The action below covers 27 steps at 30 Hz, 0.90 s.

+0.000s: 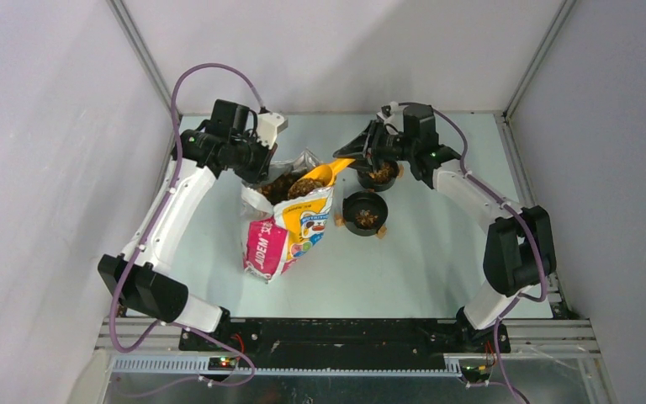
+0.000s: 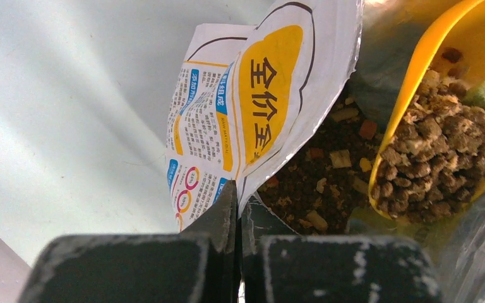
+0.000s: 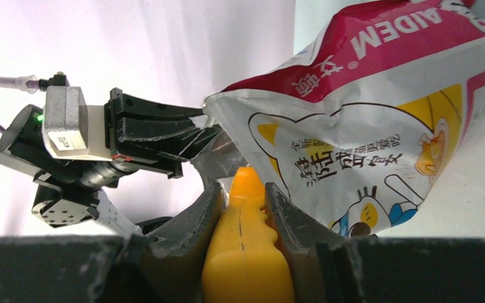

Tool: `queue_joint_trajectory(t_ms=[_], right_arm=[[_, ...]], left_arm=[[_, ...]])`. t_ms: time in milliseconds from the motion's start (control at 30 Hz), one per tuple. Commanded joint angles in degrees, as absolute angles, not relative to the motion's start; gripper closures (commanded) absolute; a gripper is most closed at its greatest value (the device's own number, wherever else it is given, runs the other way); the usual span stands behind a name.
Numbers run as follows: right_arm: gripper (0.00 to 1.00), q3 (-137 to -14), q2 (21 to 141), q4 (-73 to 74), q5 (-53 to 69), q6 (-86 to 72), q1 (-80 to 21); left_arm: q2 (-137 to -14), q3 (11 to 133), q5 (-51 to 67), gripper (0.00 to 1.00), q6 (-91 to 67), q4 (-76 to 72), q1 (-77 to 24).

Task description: Serve the pet food

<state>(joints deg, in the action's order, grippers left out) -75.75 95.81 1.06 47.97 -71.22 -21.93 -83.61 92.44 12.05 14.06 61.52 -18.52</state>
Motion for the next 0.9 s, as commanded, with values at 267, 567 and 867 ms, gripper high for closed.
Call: queue_joint_trajectory(t_ms=[267, 567, 867], right_arm=[[1.00, -74.4, 91.8, -7.6, 50.9, -76.4, -19.2], [1.00, -74.4, 92.6, -11.8, 52.8, -79.5, -17.5], [1.00, -72.9, 97.3, -26.3, 53.7, -86.9, -19.0]], left_arm=[[-82.7, 94.1, 13.1, 1.00, 15.5, 60.8, -19.4], [-83.0, 94.1, 12.4, 1.00, 17.5, 61.9, -19.4], [-85.7, 98.9, 10.0, 1.00, 22.2, 67.3, -19.4]])
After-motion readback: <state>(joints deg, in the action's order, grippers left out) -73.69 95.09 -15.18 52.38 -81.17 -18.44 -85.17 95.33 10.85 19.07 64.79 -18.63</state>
